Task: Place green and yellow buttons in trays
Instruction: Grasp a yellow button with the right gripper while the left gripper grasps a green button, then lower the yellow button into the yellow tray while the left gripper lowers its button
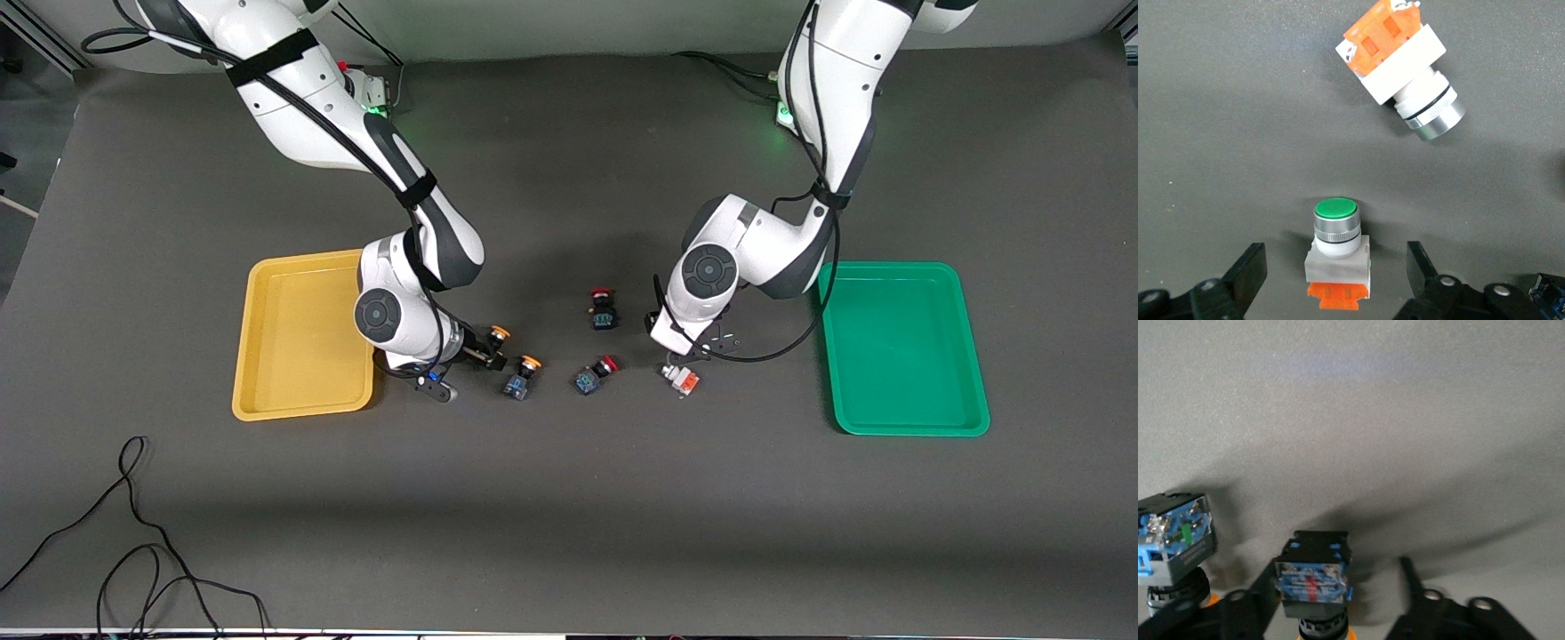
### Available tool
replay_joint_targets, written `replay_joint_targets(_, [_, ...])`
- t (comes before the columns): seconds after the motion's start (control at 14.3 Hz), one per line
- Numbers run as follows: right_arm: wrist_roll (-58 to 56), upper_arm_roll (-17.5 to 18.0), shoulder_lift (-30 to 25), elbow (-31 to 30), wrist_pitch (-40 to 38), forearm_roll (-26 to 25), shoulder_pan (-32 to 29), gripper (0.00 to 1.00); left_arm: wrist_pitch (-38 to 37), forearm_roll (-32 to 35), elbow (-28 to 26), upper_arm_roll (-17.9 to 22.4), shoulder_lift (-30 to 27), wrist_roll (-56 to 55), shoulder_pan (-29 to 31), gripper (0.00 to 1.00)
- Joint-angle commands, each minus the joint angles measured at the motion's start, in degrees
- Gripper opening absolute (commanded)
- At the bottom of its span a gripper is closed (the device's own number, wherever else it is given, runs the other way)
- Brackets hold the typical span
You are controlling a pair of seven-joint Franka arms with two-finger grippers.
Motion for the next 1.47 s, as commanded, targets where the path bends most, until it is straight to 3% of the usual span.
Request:
replay_joint_targets(0.0, [-0.20, -0.26, -0.04, 0.43, 0.23, 1.50, -0.08, 0.00, -0.09, -0.56, -0.52, 0.38, -0.54, -1.18, -0.52, 0.32])
replay_joint_targets(0.14, [-0.38, -0.96, -1.88, 2.10, -3.69, 1.50, -1.30, 0.00, -0.27, -0.56, -0.52, 0.38, -0.54, -1.18, -0.52, 0.20])
replay_joint_targets(0.35, [-4.49, -1.66, -6.44, 9.72, -23.34, 0.71, -8.40, 0.00, -1.41, -0.47, -0.26, 0.38, -1.59, -0.91, -0.52, 0.20])
replay_joint_targets(0.49, [-11.94, -3.85, -9.44, 15.00, -38.02, 0.71, -13.76, 0.00, -5.25, -0.47, 0.62, 0.38, -5.44, 0.31, -0.26, 0.20])
replay_joint_targets(0.63, [-23.78, -8.49, -11.20, 16.96, -46.76, 0.62, -17.38, 0.00, -11.75, -0.82, 2.98, 0.29, -10.62, 4.07, 0.61, 0.20])
replay_joint_targets(0.77, [-36.79, -15.78, -10.95, 15.47, -48.11, 0.54, -17.66, 0.00, -18.52, -4.40, 4.92, 0.90, -16.43, 13.01, 2.54, 0.17])
replay_joint_targets(0.91, [-43.16, -19.32, -8.76, 13.54, -46.80, -0.34, -17.74, 0.00, -27.82, -5.83, 7.72, 0.82, -20.65, 21.38, 8.85, 0.17])
replay_joint_targets(1.05, [-44.15, -20.12, -6.82, 11.70, -43.30, -0.34, -17.74, 0.00, -34.70, -5.57, 10.19, 1.00, -22.42, 26.13, 13.08, 0.17])
replay_joint_targets(1.4, [-50.27, -20.04, -5.06, 0.19, -23.46, -0.61, -16.25, 0.00, -38.25, -0.31, 9.59, 1.00, -23.23, 42.49, 29.42, 0.18])
